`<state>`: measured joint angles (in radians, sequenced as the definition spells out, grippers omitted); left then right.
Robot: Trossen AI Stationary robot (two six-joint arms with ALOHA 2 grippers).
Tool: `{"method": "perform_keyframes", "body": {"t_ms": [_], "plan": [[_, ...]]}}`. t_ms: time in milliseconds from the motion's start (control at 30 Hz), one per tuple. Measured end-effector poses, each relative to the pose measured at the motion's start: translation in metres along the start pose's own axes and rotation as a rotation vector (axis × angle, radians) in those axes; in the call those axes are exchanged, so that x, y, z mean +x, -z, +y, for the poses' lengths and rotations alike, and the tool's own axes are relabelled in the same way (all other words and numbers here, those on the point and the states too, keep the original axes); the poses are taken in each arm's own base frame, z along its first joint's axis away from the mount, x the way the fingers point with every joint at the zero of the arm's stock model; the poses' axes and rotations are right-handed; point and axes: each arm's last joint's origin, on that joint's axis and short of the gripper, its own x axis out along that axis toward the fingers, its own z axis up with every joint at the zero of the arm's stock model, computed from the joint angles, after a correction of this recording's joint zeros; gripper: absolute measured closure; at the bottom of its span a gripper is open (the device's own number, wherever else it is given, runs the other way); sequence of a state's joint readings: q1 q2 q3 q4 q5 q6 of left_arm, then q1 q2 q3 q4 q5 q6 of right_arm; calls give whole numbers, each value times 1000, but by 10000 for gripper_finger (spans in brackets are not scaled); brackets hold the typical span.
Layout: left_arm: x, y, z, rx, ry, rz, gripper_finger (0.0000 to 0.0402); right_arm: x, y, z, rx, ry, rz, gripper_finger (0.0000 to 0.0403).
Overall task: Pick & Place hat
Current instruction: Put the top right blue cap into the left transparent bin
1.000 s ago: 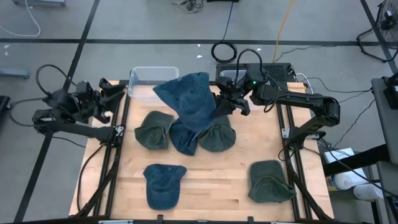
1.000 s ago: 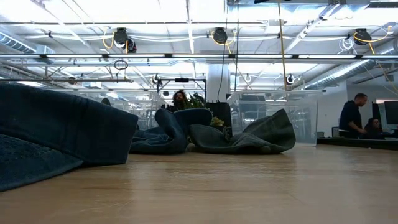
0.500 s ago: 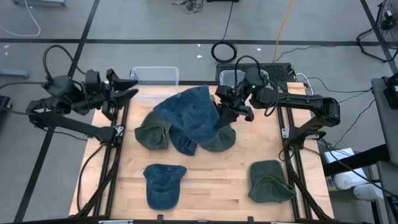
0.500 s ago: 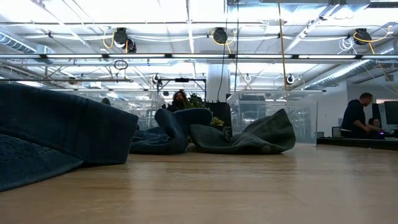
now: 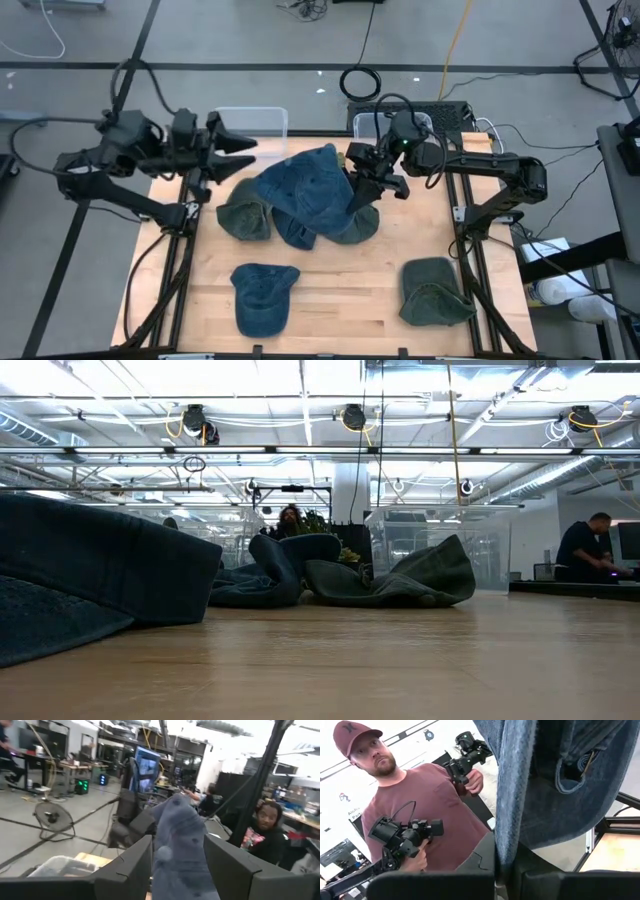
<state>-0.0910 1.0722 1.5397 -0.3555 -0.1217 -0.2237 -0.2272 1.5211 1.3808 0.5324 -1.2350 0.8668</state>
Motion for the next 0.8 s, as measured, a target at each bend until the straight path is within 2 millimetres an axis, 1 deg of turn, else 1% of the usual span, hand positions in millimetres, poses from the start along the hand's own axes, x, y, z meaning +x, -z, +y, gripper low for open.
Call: {"method": "perform_keyframes", "body": {"t_ms": [200, 333, 467, 633, 800], "plan": [[26, 4, 0, 8, 0, 91, 215, 1, 0, 0, 0, -4, 2, 403], [37, 9, 6, 3, -35, 146, 215, 4, 2, 1, -2, -11, 9, 403], [49, 16, 12, -35, -18, 187, 215, 5, 2, 1, -1, -11, 13, 403], [61, 23, 15, -77, 61, 237, 215, 6, 3, 1, -8, -15, 15, 403], [65, 25, 14, -109, 126, 255, 215, 6, 3, 1, -8, -26, 28, 403]]}}
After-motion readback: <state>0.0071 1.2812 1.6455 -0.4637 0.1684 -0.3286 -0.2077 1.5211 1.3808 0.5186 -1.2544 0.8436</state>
